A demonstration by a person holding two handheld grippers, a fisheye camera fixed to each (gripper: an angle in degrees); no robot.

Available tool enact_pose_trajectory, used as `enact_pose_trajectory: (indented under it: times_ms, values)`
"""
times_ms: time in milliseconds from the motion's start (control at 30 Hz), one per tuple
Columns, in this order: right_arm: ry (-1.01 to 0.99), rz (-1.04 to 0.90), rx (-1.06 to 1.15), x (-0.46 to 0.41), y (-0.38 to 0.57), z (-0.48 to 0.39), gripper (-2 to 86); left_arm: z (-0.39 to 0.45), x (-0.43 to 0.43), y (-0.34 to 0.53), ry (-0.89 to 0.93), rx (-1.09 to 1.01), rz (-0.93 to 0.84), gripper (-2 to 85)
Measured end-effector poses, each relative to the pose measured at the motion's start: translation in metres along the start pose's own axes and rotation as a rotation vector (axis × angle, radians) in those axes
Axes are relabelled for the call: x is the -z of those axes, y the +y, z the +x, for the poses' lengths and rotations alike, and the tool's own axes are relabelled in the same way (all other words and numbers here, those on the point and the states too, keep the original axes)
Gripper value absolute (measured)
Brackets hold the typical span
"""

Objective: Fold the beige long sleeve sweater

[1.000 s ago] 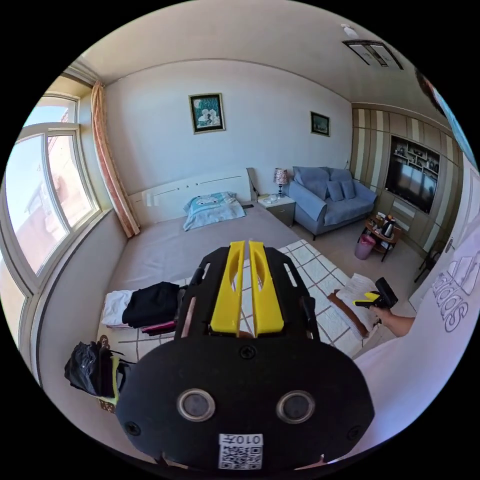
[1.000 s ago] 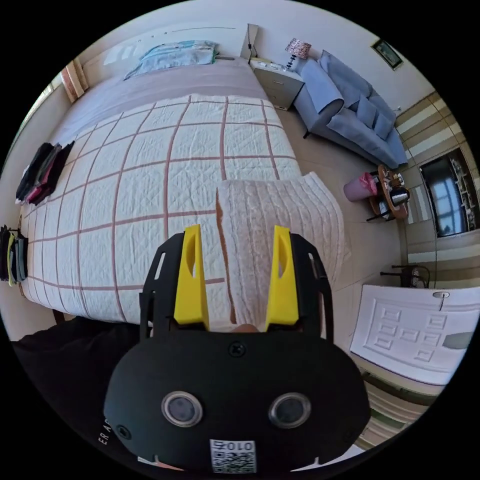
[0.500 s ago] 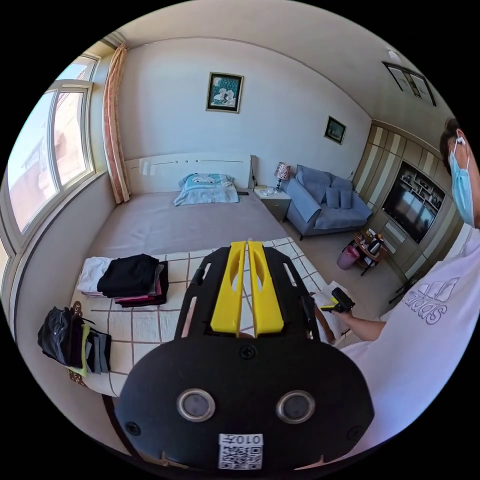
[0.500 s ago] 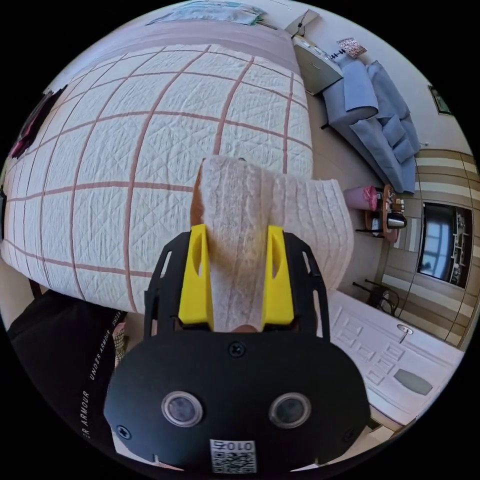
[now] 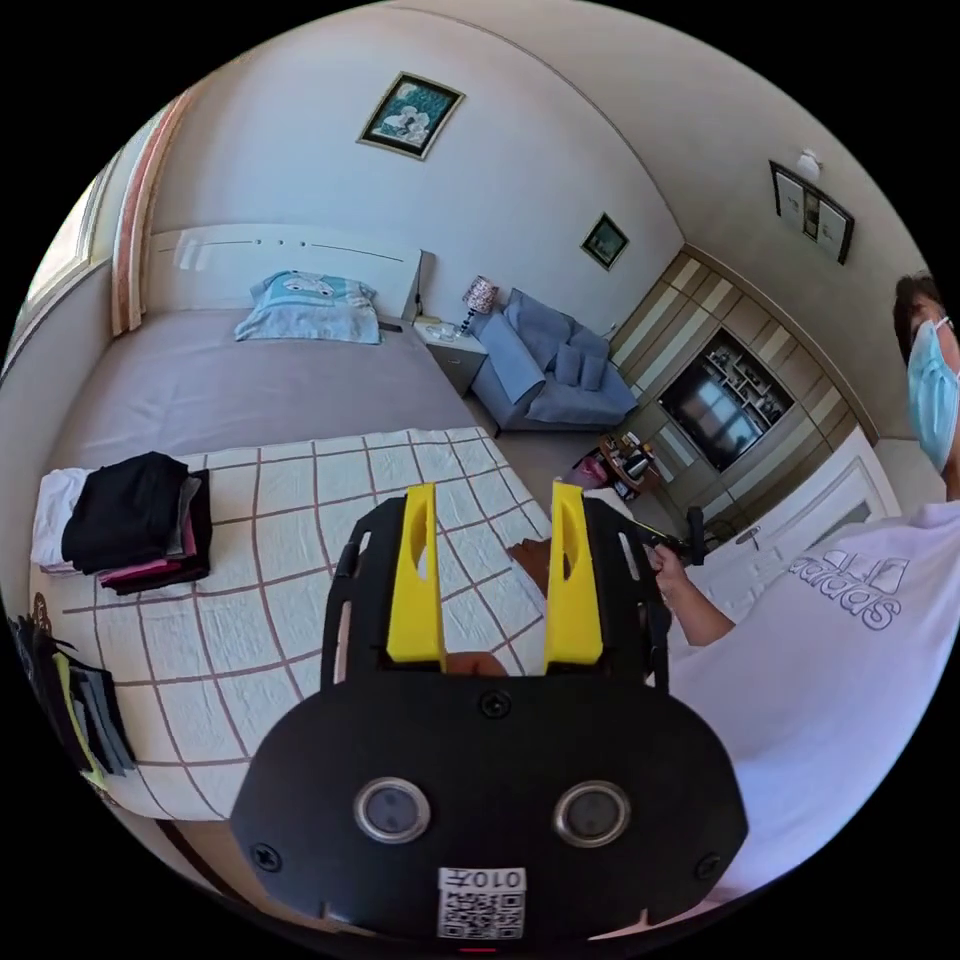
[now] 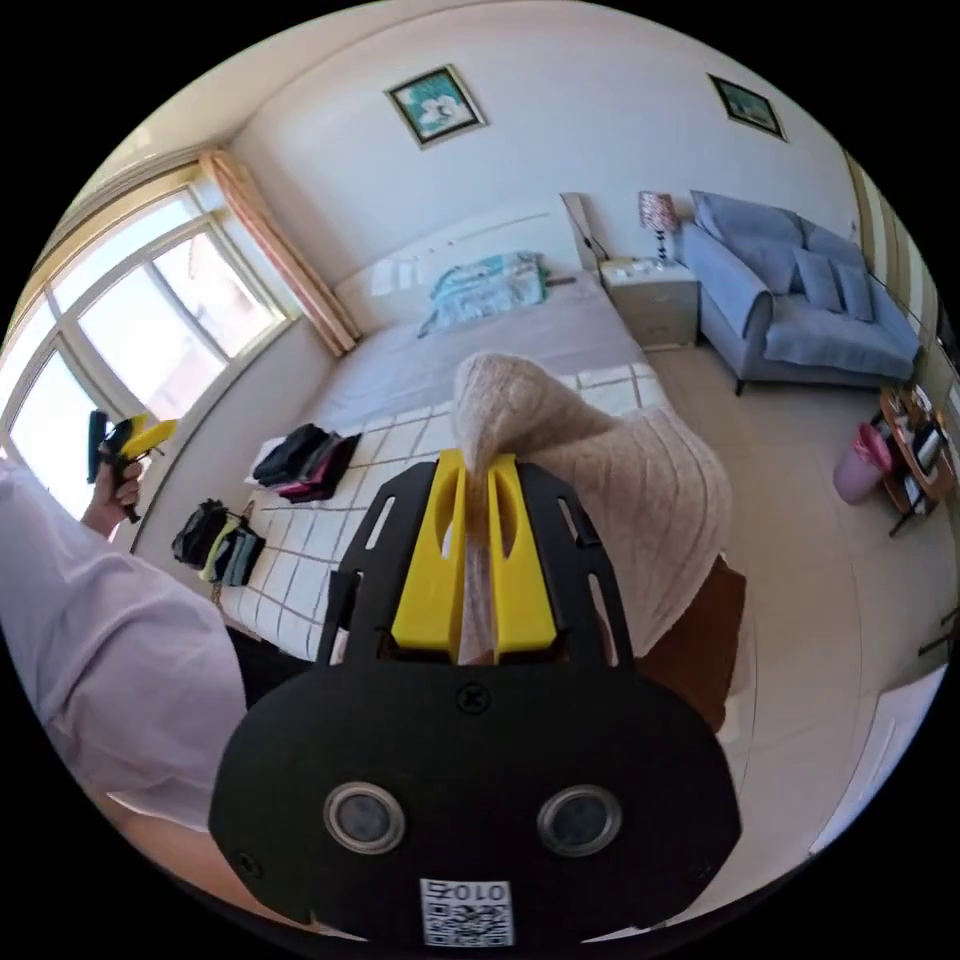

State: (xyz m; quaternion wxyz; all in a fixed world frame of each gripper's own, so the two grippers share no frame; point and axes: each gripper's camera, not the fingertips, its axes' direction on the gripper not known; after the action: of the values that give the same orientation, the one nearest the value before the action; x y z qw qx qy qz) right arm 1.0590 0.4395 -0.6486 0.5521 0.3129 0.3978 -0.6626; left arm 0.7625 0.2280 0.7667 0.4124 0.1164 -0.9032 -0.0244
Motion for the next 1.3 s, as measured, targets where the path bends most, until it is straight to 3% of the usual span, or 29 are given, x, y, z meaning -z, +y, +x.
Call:
enact_pose_trajectory:
  times_ms: [133, 267, 433, 567, 667, 833, 1100, 1200, 1300]
  values:
    - [-0.196, 0.081, 0.272, 0.047, 0.013, -0.085, 5.0, -0.027, -0.029, -0.024, 0.230, -0.004, -0.077, 19.6]
    - [-0.320, 0.071, 0.560, 0.064, 0.020, -0.174, 4.9, -0.052, -0.043, -0.041, 0.340, 0.037, -0.150, 21.2]
    - [-0.324, 0.008, 0.860, 0.068, 0.035, -0.271, 4.6, -0.129, -0.040, -0.030, 0.565, 0.331, -0.254, 21.7]
    - [-0.403, -0.024, 1.016, 0.067, 0.056, -0.330, 4.1, -0.161, -0.028, 0.000, 0.551, 0.406, -0.291, 18.5]
    - [-0.400, -0.052, 1.044, 0.064, 0.068, -0.349, 3.9, -0.173, -0.017, 0.021, 0.548, 0.411, -0.291, 13.0]
    - [-0.384, -0.058, 1.054, 0.064, 0.074, -0.355, 3.8, -0.187, 0.017, 0.035, 0.561, 0.410, -0.142, 1.9]
    - [-0.284, -0.005, 0.977, 0.047, 0.046, -0.353, 3.4, -0.197, 0.068, 0.004, 0.479, 0.256, 0.063, 0.0]
    - [-0.135, -0.066, 0.890, 0.021, 0.021, -0.340, 3.1, -0.201, 0.093, -0.016, 0.500, 0.182, 0.173, -0.1]
    - [-0.147, -0.146, 0.734, -0.016, -0.015, -0.313, 3.0, -0.210, 0.103, -0.036, 0.444, 0.172, 0.155, -0.1]
